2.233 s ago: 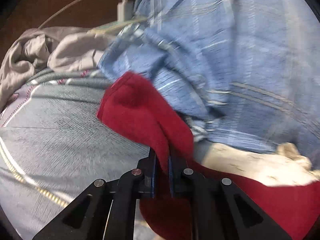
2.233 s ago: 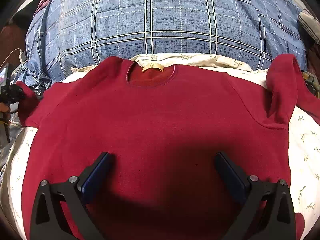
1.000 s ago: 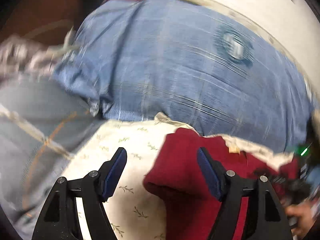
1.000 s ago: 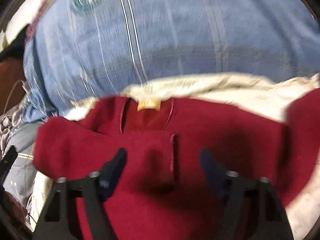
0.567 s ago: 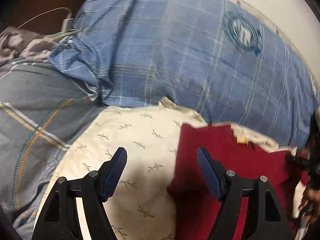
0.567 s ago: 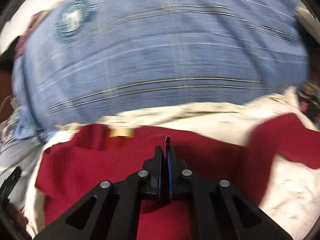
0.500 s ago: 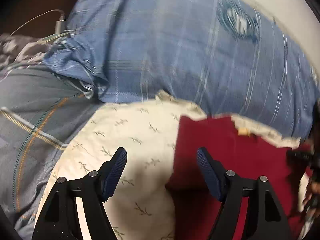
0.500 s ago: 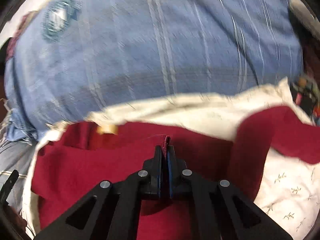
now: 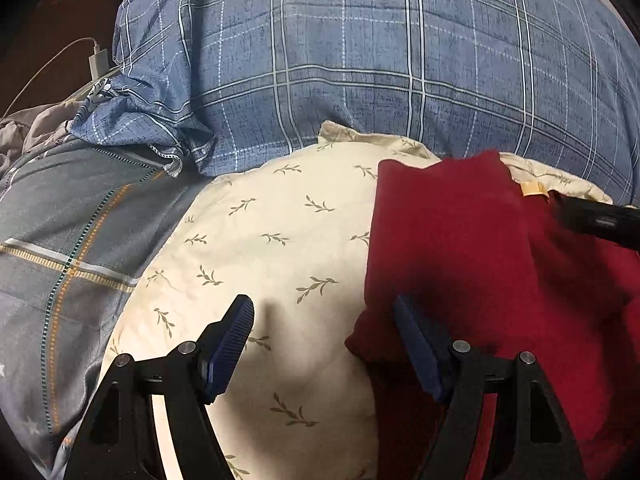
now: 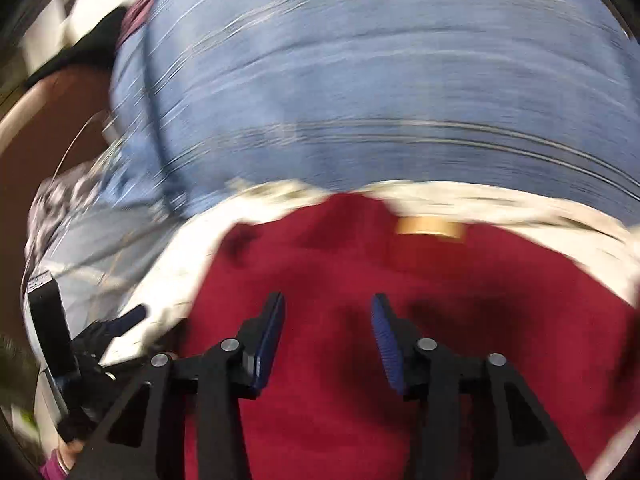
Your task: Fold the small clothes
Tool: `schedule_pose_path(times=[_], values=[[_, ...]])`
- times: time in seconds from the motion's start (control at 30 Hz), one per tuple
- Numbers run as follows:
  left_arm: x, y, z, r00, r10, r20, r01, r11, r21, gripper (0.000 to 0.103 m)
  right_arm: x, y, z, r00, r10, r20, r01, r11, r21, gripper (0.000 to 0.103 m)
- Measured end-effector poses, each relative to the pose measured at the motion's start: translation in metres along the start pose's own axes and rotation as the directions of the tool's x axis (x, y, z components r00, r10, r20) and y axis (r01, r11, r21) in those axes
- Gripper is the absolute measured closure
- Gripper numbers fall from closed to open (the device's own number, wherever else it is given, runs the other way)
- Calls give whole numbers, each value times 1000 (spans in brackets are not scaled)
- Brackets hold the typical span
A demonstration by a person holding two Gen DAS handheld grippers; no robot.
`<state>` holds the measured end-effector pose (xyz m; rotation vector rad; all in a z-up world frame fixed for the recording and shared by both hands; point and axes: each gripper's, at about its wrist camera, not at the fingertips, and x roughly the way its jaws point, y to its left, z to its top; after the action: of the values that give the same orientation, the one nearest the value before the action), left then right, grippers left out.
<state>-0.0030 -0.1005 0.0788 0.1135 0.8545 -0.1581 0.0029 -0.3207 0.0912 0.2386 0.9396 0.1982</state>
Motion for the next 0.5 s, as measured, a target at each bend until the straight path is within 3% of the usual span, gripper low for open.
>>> schedule_pose_path(times=[0.1,0.2,0.33,0.43,0.5], values=[[4,-1,0,1000,-4,-5,4,1000,1,30,38,23,9,999,-39,-25,38,997,-73,77],[7,2,2,1000,-15,-8,15,1000,-11,29,70,22,7,982,-159,-103,149,983,-105,77],[9,6,5,999,-28,-19,27,999,-32,29,52,6,3,969,-239,-60,236,971,-47,73],[5,7,6,999,-35,-6,34,999,-42,29,35,-7,-3,993,-102,-57,104,993,46,71],[3,8,5,999,-39,0,38,998,-46,29,24,-7,-5,997,-68,-33,70,996,60,70]])
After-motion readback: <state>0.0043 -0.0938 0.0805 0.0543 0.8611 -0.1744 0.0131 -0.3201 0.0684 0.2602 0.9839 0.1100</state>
